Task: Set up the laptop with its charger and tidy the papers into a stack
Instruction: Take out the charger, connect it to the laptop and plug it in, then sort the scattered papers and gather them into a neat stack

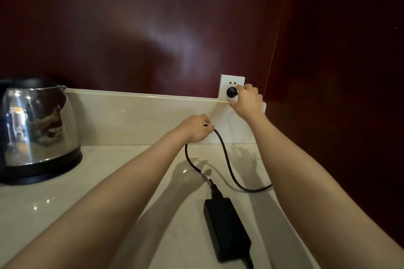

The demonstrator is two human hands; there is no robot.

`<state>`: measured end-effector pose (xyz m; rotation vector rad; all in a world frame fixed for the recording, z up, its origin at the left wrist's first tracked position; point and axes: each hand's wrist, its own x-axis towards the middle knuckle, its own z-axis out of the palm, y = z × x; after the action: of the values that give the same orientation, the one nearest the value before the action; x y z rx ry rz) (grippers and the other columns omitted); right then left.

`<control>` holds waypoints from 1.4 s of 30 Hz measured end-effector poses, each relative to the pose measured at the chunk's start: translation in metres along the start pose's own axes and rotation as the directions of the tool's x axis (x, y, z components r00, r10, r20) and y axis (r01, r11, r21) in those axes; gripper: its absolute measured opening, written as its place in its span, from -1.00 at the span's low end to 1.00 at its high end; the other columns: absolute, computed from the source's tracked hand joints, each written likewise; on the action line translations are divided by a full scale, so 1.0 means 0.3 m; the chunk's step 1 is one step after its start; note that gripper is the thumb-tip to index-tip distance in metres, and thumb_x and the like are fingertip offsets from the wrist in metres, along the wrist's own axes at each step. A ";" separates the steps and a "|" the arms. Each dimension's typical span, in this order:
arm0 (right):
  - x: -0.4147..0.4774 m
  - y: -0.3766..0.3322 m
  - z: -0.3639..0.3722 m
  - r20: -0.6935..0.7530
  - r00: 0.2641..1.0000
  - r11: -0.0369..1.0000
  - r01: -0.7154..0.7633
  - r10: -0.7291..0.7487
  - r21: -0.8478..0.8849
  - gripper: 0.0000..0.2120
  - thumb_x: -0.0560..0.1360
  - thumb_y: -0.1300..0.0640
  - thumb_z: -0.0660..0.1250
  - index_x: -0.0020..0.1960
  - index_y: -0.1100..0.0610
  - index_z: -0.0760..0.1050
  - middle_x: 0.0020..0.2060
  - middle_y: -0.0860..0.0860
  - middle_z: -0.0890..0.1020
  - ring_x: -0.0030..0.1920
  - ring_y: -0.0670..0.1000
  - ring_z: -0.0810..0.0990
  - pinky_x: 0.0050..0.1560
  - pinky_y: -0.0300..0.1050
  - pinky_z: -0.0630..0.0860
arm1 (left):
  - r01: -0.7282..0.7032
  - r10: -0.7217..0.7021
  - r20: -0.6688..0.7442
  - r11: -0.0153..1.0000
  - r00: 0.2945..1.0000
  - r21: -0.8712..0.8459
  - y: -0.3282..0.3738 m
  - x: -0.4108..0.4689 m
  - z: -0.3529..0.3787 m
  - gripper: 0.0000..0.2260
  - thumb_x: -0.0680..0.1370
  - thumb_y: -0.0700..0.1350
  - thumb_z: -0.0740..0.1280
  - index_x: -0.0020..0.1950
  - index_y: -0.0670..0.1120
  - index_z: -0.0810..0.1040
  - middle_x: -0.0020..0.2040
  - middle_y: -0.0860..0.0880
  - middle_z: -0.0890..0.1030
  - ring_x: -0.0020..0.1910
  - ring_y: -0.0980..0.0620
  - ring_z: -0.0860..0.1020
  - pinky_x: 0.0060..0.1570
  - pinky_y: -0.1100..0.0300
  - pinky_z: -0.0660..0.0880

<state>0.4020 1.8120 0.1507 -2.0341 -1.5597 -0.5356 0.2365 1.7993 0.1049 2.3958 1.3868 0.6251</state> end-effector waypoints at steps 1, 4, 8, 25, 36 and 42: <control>-0.030 -0.001 -0.022 0.010 1.000 0.999 0.017 -0.017 -0.029 -0.46 0.53 0.06 0.28 0.46 0.11 0.22 0.39 0.15 0.30 0.38 0.17 0.24 0.34 0.11 0.19 | -0.007 0.007 0.001 0.999 1.000 0.039 0.016 -0.017 -0.007 -0.61 0.60 0.04 0.15 0.39 -0.06 0.34 0.35 -0.16 0.39 0.30 -0.15 0.38 0.27 0.08 0.33; -0.133 -0.006 -0.084 0.101 0.995 0.994 0.013 -0.002 -0.106 -0.39 0.54 -0.05 0.23 0.51 0.05 0.10 0.48 0.14 0.13 0.49 0.18 0.03 0.41 0.28 -0.01 | -0.058 0.062 -0.004 0.965 0.998 0.255 0.071 -0.085 -0.021 -0.57 0.59 0.05 0.12 0.46 0.02 0.24 0.42 -0.12 0.28 0.37 -0.17 0.28 0.30 0.01 0.23; -0.287 0.020 -0.160 0.158 0.985 0.984 -0.039 0.067 -0.172 -0.37 0.55 -0.12 0.18 0.53 -0.01 0.02 0.53 0.10 0.00 0.52 0.17 -0.11 0.40 0.35 -0.12 | -0.181 0.192 0.019 0.883 0.981 0.432 0.131 -0.180 -0.023 -0.51 0.60 0.06 0.10 0.51 0.05 0.11 0.51 -0.12 0.12 0.46 -0.18 0.11 0.36 -0.04 0.11; -0.944 0.247 -0.558 0.189 0.827 0.819 -0.440 0.529 -0.369 -0.42 0.58 -0.16 0.10 0.53 -0.06 0.01 0.53 0.13 -0.02 0.52 0.20 -0.16 0.39 0.37 -0.19 | -0.515 0.462 0.228 0.757 0.857 0.401 0.459 -0.571 0.071 -0.47 0.61 0.13 0.07 0.54 0.08 -0.01 0.55 -0.13 -0.07 0.51 -0.24 -0.09 0.43 -0.13 -0.06; -1.439 0.282 -0.848 0.131 0.729 0.702 -0.571 0.672 -0.425 -0.41 0.57 -0.18 0.10 0.53 -0.08 0.01 0.53 0.11 -0.04 0.52 0.20 -0.18 0.36 0.41 -0.21 | -0.691 0.607 0.332 0.656 0.722 0.303 0.679 -1.016 0.168 -0.45 0.60 0.15 0.06 0.54 0.08 -0.05 0.55 -0.15 -0.12 0.51 -0.21 -0.14 0.44 -0.12 -0.11; -1.764 0.239 -1.004 0.103 0.639 0.599 -0.637 0.763 -0.485 -0.40 0.56 -0.21 0.10 0.53 -0.10 0.01 0.53 0.11 -0.04 0.52 0.19 -0.19 0.34 0.44 -0.20 | -0.757 0.666 0.368 0.614 0.649 0.223 0.742 -1.312 0.178 -0.44 0.60 0.14 0.08 0.54 0.09 -0.05 0.55 -0.13 -0.12 0.51 -0.19 -0.14 0.43 -0.15 -0.11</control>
<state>0.3341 1.2092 0.0622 -2.9387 -0.6264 -0.2316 0.2560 1.3453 0.0763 3.2010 0.3768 0.2004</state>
